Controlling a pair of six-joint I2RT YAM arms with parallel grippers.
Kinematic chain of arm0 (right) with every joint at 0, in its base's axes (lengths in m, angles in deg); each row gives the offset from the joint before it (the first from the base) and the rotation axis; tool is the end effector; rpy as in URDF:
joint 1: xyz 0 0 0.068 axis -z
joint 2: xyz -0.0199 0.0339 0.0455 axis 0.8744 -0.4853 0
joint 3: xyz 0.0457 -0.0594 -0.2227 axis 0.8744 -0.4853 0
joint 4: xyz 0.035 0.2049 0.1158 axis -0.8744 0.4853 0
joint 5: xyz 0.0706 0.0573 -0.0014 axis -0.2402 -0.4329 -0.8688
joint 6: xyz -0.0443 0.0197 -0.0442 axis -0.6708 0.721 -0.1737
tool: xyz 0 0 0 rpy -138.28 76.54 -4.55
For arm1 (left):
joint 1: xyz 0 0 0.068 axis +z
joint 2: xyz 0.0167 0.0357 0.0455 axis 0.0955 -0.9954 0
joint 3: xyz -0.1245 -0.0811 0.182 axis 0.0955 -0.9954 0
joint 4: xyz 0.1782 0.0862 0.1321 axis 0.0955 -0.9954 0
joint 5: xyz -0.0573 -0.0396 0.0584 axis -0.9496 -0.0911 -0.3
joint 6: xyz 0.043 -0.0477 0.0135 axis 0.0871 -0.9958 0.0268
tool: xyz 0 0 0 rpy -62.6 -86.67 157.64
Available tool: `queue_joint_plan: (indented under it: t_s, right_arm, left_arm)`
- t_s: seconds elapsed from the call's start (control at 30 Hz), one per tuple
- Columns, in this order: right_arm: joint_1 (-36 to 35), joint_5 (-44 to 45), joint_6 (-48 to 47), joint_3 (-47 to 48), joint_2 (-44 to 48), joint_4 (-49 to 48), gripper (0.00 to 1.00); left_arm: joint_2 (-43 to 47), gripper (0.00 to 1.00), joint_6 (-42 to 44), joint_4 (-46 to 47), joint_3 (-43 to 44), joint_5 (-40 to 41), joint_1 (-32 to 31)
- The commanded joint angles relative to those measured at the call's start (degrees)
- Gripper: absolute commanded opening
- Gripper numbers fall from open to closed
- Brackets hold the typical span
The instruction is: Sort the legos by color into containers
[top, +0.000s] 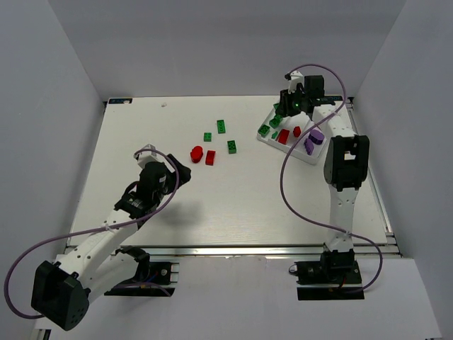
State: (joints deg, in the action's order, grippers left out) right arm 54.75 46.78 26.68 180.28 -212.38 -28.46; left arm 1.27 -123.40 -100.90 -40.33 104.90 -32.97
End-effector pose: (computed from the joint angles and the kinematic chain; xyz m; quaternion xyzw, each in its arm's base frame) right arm 0.4887 0.0732 0.2127 -0.2175 0.8403 0.1557 0.4716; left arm 0.1982 -0.0867 0.2118 -0.2217 0.8417 -0.1915 0.4536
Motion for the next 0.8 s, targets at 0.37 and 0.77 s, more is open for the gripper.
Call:
queue_joint_plan:
  t_s: [0.37,0.77]
  right_arm:
    - [-0.2,5.1,3.6,4.06,-5.88,-6.93,0.44]
    - [-0.02,0.02,-1.56,5.12,-4.93,-5.18,0.75]
  left_arm:
    - [-1.72,0.9,-1.14,2.71,-1.09,-2.01,0.24]
    - [-9.98,0.89,1.76,10.44,2.52,-11.58,0.24]
